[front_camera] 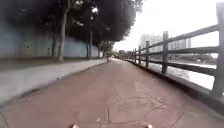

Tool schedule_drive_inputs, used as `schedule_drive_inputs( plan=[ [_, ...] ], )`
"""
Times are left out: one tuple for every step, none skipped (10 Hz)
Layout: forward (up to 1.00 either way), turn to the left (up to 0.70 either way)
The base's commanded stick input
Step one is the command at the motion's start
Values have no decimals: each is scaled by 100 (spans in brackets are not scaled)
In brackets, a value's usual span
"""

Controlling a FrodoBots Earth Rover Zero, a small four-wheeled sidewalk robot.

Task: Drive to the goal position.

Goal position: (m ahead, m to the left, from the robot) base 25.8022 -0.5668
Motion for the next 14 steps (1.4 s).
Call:
schedule_drive_inputs(
  plan=[
    [100, 0],
    [100, 0],
    [100, 0],
    [100, 0],
    [100, 0],
    [100, 0],
    [100, 0],
    [100, 0],
    [100, 0],
    [100, 0],
    [100, 0],
    [100, 0],
    [100, 0],
    [100, 0]
  ],
)
